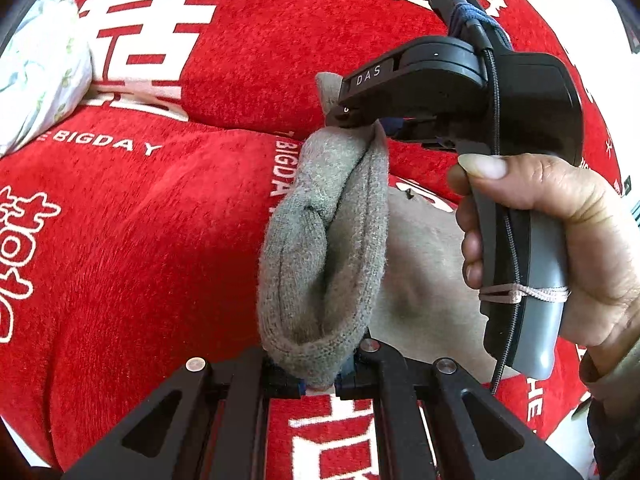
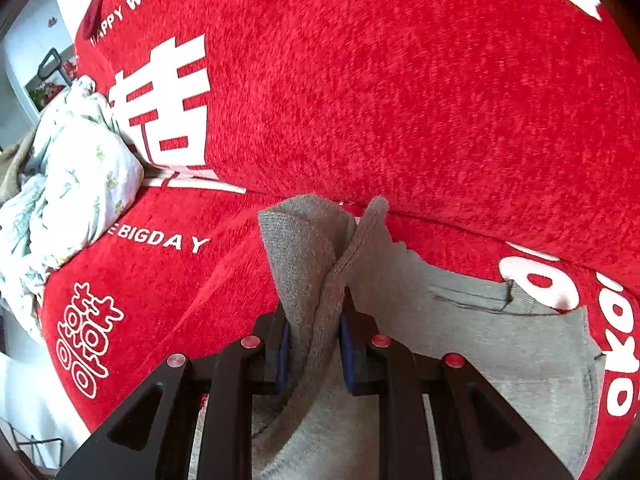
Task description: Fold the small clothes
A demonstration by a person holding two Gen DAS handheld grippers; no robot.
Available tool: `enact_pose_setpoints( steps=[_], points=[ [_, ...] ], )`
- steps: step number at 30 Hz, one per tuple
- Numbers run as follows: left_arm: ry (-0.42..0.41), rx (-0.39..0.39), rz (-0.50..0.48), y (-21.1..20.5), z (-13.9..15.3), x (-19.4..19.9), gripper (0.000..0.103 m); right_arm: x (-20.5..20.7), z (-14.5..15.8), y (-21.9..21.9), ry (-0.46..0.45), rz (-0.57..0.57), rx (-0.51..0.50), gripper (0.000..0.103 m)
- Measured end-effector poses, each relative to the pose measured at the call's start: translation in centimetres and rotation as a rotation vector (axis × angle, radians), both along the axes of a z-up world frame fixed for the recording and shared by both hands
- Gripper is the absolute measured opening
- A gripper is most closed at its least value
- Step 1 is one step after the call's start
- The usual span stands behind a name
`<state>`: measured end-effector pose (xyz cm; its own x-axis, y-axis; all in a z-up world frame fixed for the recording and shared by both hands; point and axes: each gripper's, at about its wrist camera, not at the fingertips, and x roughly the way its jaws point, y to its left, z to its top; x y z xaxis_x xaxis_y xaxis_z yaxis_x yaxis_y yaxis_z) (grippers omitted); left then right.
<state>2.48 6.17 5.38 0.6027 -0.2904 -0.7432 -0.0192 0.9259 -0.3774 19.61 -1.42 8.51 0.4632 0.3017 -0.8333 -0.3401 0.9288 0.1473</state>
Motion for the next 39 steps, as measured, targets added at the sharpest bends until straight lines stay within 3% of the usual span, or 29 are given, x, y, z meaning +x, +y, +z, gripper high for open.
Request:
enact_pose_setpoints(
  steps=[39],
  points=[
    [0.024, 0.163, -0.115, -9.7, 1.9, 1.5, 0.009, 0.2, 1.3, -11.1, 0.039, -0.022, 0.218, 0.022]
  ],
)
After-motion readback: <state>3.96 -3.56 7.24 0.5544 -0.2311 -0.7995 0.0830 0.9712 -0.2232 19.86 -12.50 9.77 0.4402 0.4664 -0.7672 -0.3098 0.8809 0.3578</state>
